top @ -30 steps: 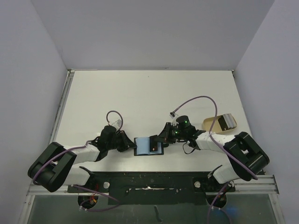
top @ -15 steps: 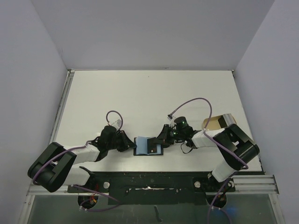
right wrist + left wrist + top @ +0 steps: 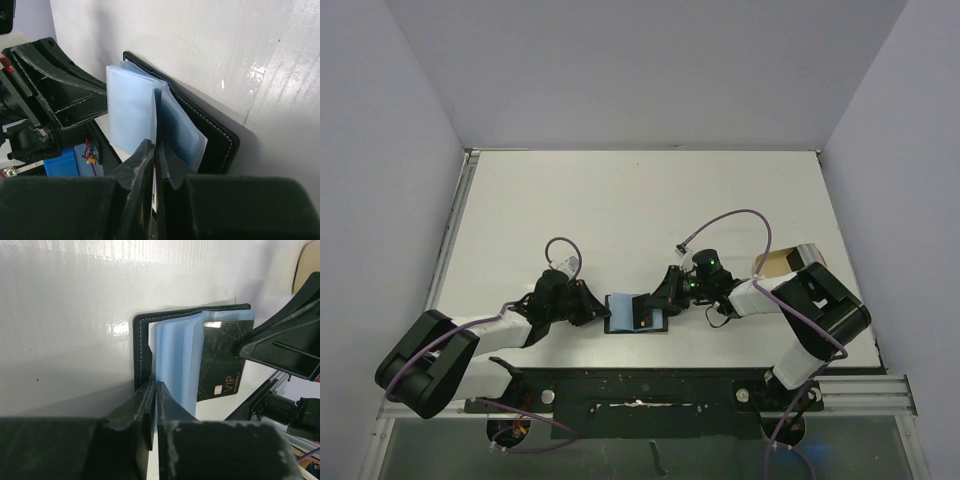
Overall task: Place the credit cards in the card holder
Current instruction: Insert the credit card into the card holder.
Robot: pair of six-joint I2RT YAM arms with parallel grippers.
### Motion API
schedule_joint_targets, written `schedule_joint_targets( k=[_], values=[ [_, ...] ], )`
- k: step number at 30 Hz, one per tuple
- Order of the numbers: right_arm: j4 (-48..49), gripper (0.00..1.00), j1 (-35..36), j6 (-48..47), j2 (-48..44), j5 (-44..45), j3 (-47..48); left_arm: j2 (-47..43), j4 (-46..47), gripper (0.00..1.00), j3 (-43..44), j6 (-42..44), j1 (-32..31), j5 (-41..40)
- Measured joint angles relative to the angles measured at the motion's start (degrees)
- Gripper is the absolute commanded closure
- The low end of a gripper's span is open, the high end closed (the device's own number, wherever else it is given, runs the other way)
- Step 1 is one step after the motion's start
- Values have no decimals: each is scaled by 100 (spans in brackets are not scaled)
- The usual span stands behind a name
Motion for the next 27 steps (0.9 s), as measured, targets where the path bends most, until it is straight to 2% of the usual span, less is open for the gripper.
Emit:
schedule_joint_targets(
  k=[21, 27],
  values=[
    [520, 96, -11, 354, 350, -42, -4, -79, 149, 96, -151, -20, 0, -52],
    [728, 92, -15, 494, 507, -76, -4, -127, 205, 96, -216, -33, 0, -70]
  ],
)
